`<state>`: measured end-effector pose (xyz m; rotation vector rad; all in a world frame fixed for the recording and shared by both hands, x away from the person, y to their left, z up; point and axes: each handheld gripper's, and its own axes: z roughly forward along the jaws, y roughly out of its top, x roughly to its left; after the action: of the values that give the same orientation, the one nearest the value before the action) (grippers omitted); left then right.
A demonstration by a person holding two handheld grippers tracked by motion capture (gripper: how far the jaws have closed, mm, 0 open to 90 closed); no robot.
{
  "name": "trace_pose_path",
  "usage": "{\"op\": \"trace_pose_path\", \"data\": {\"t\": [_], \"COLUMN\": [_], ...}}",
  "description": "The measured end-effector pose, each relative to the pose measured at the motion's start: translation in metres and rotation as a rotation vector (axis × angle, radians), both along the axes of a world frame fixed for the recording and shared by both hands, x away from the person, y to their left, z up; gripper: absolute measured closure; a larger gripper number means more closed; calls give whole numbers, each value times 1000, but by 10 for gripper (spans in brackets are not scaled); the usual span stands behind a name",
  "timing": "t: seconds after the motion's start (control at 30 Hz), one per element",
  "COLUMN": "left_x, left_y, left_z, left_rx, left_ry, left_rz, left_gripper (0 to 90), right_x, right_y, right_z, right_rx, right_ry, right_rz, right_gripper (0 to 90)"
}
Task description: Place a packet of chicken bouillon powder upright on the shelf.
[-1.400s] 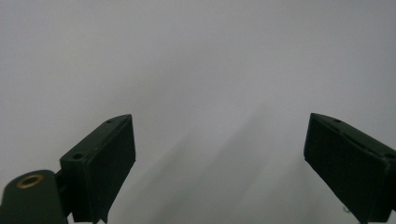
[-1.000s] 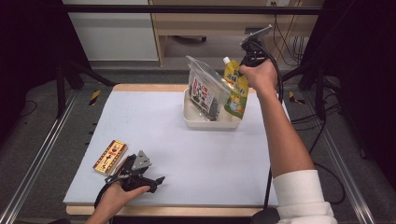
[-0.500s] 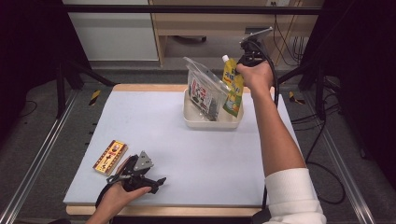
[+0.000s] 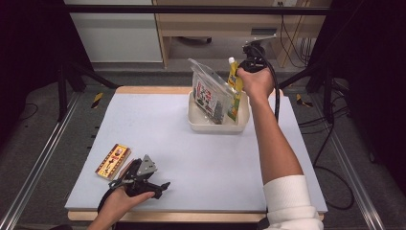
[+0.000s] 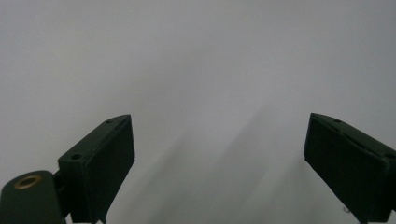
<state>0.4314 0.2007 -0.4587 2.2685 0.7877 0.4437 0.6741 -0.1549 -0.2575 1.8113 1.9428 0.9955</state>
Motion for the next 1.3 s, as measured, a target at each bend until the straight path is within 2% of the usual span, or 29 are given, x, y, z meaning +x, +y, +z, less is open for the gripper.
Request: {"op": "trace_pose_path", "data": {"t": [0.27, 0.53, 0.73, 0.87, 1.0, 1.3], "left_x": [0, 0, 0, -1, -1, 0], "left_y": [0, 0, 0, -1, -2, -1], "left_z": [0, 0, 0, -1, -1, -1], "left_rx": [1, 5, 6, -1, 7, 0], "left_ry": [1, 4, 2, 1, 3, 2], "left_rz": [0, -5, -4, -2, -7, -4], "left_gripper": [85, 86, 86, 86, 86, 86], "right_x": [-2, -2, -4, -8, -6, -9], "right_y": [-2, -6, -6, -4, -5, -4], "right_z": [-14, -26, -30, -32, -31, -31], "right_rx": [1, 8, 13, 14, 10, 7], "right_ry": [-77, -130, -139, -165, -158, -173], "right_rz": [-7, -24, -12, 14, 17, 22], "right_gripper": [900, 900, 900, 900, 900, 900]}}
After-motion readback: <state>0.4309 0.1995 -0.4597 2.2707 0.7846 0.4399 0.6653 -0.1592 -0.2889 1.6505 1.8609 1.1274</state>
